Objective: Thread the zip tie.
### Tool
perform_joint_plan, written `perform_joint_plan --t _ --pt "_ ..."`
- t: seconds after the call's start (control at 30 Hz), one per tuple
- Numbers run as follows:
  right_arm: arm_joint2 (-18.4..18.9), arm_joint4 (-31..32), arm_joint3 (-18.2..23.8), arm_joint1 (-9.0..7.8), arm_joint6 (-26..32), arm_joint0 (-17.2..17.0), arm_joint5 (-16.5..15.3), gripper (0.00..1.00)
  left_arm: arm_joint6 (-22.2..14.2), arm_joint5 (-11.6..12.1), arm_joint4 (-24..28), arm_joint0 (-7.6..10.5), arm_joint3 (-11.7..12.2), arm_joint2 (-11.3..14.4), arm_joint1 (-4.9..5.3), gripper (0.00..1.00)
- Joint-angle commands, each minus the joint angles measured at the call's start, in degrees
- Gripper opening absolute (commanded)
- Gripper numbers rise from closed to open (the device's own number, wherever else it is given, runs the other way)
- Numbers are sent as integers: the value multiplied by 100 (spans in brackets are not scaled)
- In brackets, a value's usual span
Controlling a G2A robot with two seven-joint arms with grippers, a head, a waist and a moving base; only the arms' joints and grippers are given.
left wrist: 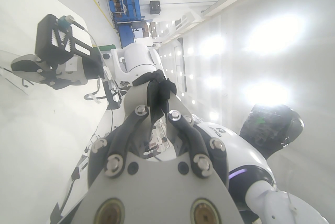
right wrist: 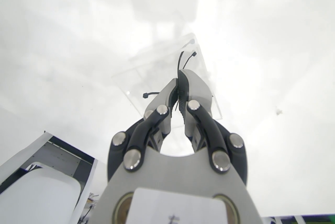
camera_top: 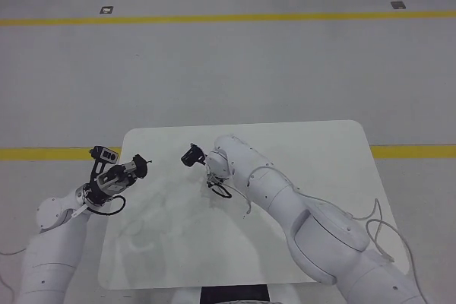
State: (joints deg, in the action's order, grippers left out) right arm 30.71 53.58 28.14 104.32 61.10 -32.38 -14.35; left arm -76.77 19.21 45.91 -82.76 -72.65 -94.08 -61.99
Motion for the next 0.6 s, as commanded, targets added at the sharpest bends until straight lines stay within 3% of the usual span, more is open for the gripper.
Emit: perform_joint_plan --t 0.0,0.57 --pt "56 35 148 -69 41 -54 13 0 0 0 0 0 0 0 0 0" --pt "646 643 1993 -726 570 -759 155 0 0 0 0 0 0 0 0 0"
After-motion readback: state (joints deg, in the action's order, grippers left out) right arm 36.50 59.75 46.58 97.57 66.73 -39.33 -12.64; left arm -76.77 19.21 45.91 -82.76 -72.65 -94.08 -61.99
